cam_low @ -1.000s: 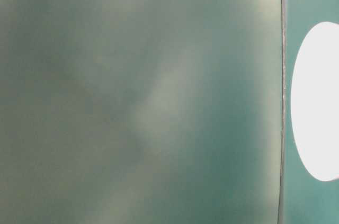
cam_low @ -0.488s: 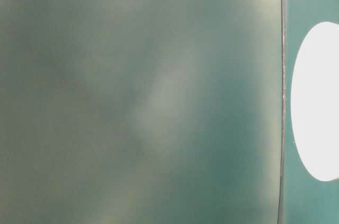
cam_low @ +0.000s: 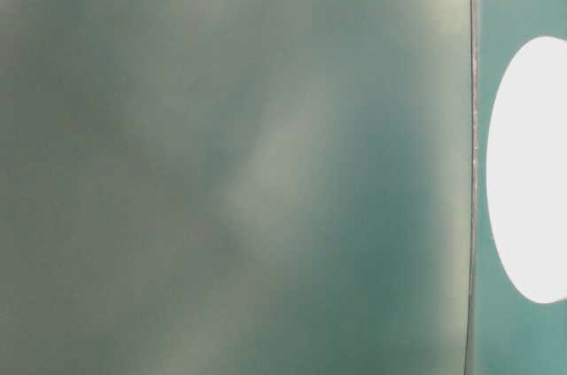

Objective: Grip the spoon and scoop the red block from the bowl with right arm.
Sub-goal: 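Close the right gripper on the pink spoon handle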

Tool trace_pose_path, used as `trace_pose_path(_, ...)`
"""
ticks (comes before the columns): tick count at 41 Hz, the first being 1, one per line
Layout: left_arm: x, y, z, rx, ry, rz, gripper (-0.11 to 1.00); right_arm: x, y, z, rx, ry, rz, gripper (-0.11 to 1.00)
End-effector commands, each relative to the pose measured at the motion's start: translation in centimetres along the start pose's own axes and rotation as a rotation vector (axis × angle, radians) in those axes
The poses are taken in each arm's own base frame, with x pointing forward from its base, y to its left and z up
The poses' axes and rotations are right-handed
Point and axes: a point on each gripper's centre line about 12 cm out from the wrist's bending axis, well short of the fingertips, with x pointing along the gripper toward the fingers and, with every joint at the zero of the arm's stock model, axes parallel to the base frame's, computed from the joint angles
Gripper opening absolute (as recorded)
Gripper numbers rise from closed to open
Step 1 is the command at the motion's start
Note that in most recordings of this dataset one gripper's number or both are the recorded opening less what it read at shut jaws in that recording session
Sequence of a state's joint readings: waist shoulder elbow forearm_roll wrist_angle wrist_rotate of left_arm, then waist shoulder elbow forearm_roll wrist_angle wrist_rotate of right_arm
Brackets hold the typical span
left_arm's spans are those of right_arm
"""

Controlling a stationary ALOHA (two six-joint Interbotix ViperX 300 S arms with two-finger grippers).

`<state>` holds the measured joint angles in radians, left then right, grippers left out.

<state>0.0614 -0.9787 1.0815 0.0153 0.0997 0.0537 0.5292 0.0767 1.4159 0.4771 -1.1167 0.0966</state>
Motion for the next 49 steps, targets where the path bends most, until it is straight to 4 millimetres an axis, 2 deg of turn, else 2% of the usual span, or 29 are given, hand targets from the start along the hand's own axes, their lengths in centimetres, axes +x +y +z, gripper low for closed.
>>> trace_pose_path(1, 0.08, 0.15, 0.92, -0.001, -0.023, 0.006, 0.00, 0.17, 0.30, 0.42, 0.008, -0.023, 0.010, 0.43)
trace_pose_path(27, 0.36, 0.14, 0.67, -0.001, -0.007, 0.005, 0.00, 0.20, 0.33, 0.60, 0.009, -0.037, 0.010, 0.41)
trace_pose_path(37, 0.33, 0.14, 0.68, -0.001, -0.007, 0.005, 0.00, 0.14, 0.26, 0.54, 0.008, -0.034, 0.009, 0.25)
trace_pose_path(49, 0.34, 0.13, 0.62, 0.001, -0.006, 0.005, 0.00, 0.06, 0.30, 0.66, 0.010, -0.040, 0.012, 0.24)
